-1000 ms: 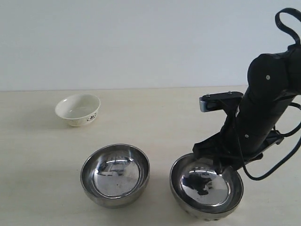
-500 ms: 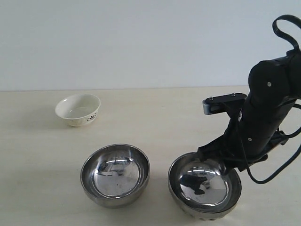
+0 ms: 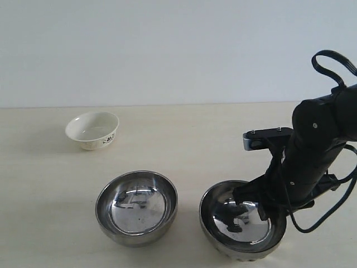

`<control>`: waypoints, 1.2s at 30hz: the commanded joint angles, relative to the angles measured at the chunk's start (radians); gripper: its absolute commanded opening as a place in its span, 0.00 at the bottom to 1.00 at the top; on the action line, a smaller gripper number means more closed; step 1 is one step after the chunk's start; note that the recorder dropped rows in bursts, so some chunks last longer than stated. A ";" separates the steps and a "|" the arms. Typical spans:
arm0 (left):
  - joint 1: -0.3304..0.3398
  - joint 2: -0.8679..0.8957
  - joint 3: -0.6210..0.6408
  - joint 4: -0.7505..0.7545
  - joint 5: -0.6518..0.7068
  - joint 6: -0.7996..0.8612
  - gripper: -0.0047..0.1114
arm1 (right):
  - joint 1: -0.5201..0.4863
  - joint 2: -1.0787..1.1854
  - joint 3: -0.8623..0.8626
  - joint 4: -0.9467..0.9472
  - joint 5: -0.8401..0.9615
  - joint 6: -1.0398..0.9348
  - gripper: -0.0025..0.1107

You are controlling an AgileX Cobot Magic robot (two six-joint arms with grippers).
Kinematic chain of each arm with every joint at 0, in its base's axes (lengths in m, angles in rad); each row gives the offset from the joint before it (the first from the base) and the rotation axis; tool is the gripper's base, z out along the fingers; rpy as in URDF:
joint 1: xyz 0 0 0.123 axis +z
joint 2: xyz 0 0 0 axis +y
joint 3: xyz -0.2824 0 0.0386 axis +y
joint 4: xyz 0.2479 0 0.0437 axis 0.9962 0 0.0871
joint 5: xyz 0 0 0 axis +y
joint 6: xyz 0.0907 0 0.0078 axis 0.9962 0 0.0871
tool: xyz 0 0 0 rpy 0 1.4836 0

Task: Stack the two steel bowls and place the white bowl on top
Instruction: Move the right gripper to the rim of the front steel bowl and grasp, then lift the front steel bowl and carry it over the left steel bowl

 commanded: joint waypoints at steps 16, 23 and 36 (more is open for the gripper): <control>0.004 -0.001 0.003 0.005 -0.003 -0.012 0.39 | -0.004 -0.001 0.005 0.006 -0.016 0.033 0.02; 0.004 -0.001 0.003 0.005 -0.003 -0.012 0.39 | -0.004 -0.038 0.002 0.008 -0.016 0.033 0.02; 0.004 -0.001 0.003 0.005 -0.003 -0.012 0.39 | -0.004 -0.177 -0.107 0.031 0.139 0.031 0.02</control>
